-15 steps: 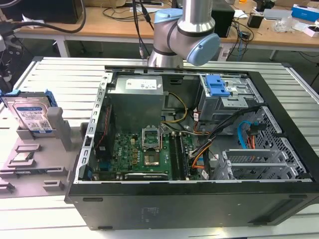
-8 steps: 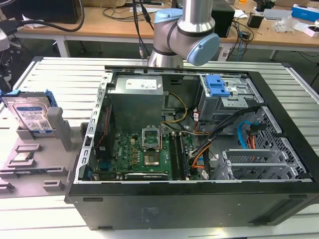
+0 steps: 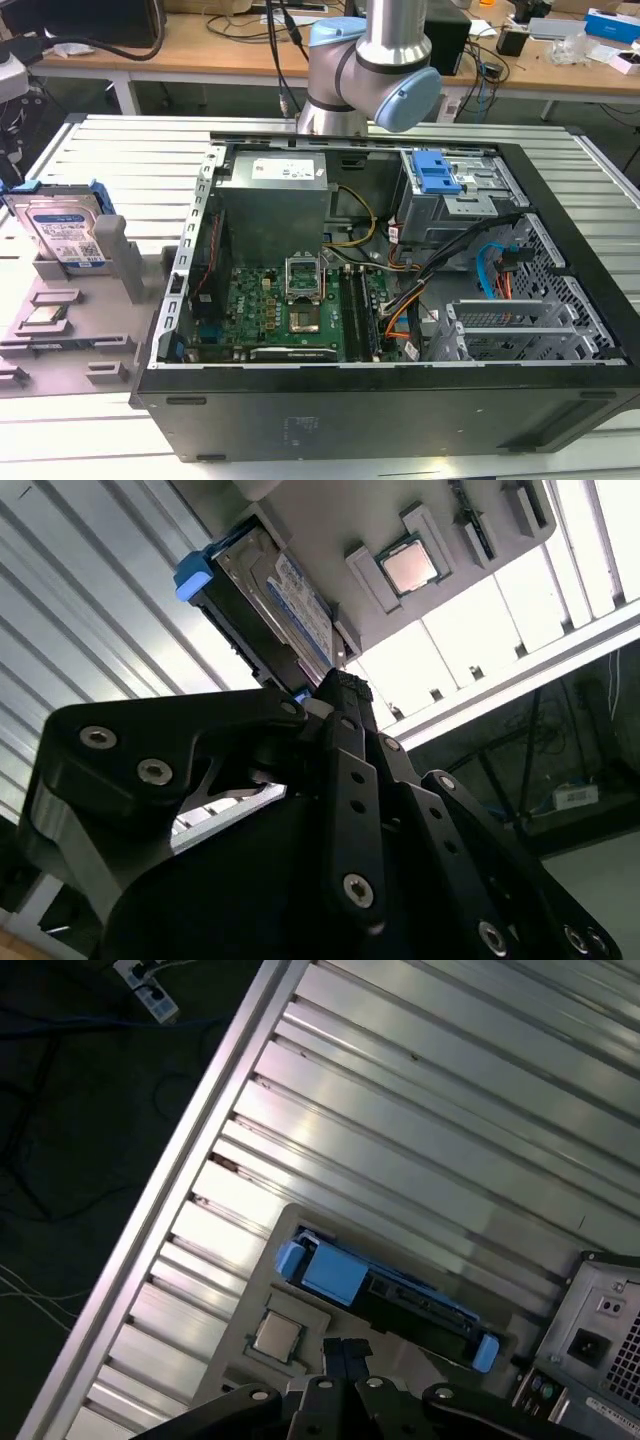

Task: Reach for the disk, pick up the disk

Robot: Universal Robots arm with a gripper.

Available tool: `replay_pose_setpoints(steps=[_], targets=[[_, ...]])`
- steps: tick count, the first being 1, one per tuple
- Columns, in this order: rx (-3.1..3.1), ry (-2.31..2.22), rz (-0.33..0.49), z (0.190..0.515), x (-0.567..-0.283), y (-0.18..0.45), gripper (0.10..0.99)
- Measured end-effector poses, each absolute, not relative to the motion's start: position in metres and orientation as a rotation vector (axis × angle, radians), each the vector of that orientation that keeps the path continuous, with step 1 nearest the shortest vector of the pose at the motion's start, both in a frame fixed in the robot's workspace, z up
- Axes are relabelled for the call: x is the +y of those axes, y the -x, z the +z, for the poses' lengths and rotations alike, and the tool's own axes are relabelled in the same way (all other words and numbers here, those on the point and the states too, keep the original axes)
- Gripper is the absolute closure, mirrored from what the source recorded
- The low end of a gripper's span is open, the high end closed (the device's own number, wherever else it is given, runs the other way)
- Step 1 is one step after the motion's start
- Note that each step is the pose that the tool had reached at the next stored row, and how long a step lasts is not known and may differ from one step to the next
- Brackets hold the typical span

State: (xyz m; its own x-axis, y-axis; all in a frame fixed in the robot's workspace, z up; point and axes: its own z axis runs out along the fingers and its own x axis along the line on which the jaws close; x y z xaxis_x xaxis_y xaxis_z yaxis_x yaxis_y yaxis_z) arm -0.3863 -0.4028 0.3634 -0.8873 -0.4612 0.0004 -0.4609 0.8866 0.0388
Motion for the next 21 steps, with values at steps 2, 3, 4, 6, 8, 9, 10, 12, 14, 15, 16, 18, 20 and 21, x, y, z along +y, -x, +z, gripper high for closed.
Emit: replay_pose_setpoints(steps=[2,3,4,6,8,9,10,12,14,15,16,18,20,21], targets=[[-3.031,-0.783,-0.059,0.3634,-0.4028,0.3862,0.980],[-3.027,-0.799,-0.059,0.3634,-0.4028,0.3862,0.980],[-3.023,-0.814,-0.058,0.3634,-0.4028,0.3862,0.980],[-3.001,-0.889,-0.058,0.3634,-0.4028,0.3862,0.980],[-2.989,-0.926,-0.058,0.3634,-0.4028,0.3862,0.980],[-2.984,-0.940,-0.058,0.3634,-0.4028,0.3862,0.980],[-2.976,-0.967,-0.058,0.3634,-0.4028,0.3862,0.980],[-2.966,-0.996,-0.057,0.3634,-0.4028,0.3862,0.980],[-2.944,-1.055,-0.057,0.3634,-0.4028,0.3862,0.980],[-2.935,-1.081,-0.057,0.3634,-0.4028,0.3862,0.980],[-2.928,-1.098,-0.057,0.3634,-0.4028,0.3862,0.980],[-2.916,-1.128,-0.056,0.3634,-0.4028,0.3862,0.980],[-2.904,-1.159,-0.056,0.3634,-0.4028,0.3863,0.980],[-2.898,-1.172,-0.056,0.3634,-0.4028,0.3862,0.980]])
